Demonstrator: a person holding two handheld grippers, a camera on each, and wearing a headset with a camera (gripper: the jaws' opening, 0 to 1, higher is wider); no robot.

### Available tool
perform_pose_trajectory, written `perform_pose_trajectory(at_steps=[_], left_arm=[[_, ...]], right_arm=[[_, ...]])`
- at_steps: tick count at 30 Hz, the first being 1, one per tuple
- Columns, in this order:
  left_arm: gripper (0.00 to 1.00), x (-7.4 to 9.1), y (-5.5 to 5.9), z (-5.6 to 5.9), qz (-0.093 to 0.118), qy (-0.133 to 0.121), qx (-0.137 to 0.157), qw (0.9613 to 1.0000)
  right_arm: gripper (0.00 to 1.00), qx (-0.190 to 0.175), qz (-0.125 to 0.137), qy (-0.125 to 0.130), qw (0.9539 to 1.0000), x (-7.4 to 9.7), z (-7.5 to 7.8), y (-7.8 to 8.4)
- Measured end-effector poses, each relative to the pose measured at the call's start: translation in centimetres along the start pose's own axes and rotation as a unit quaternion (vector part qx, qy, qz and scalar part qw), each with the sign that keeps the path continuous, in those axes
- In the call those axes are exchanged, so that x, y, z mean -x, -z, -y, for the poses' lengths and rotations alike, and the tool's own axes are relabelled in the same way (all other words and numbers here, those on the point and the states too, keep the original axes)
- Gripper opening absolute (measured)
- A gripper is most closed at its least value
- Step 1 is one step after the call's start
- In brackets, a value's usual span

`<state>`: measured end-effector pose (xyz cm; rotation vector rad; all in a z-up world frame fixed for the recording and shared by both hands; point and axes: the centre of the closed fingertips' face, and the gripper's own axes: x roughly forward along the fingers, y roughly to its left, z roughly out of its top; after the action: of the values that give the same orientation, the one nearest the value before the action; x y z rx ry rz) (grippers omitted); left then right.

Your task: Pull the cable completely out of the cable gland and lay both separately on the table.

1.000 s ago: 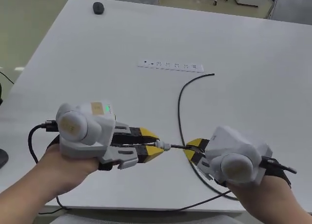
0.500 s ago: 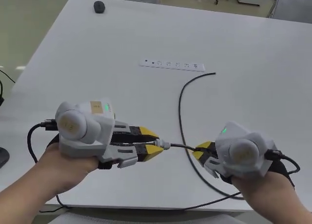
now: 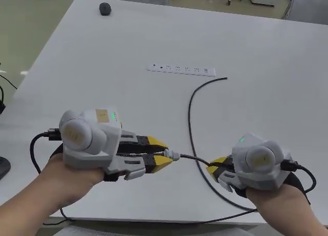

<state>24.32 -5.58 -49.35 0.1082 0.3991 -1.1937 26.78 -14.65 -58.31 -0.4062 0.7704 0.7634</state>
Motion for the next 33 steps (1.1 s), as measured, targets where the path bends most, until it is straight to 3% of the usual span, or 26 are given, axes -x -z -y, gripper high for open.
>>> perform_pose_trajectory(at_steps=[14,21,25,33], left_arm=[[0.15,-0.1,-0.1,0.3,-0.001,0.002,0.006,1.0000],[0.15,-0.2,0.0,0.3,-0.001,0.001,0.008,1.0000],[0.15,-0.2,0.0,0.3,-0.001,0.000,0.009,1.0000],[0.15,-0.2,0.1,0.3,-0.002,-0.001,0.010,1.0000]], right_arm=[[0.10,0.056,0.025,0.002,0.9981,1.2,-0.2,-1.4],[0.13,0.164,0.058,-0.024,0.9844,2.2,-3.9,-4.3],[0.13,0.196,0.067,-0.029,0.9778,2.3,-5.5,-5.6],[0.07,0.235,0.088,-0.031,0.9675,2.2,-6.9,-7.7]])
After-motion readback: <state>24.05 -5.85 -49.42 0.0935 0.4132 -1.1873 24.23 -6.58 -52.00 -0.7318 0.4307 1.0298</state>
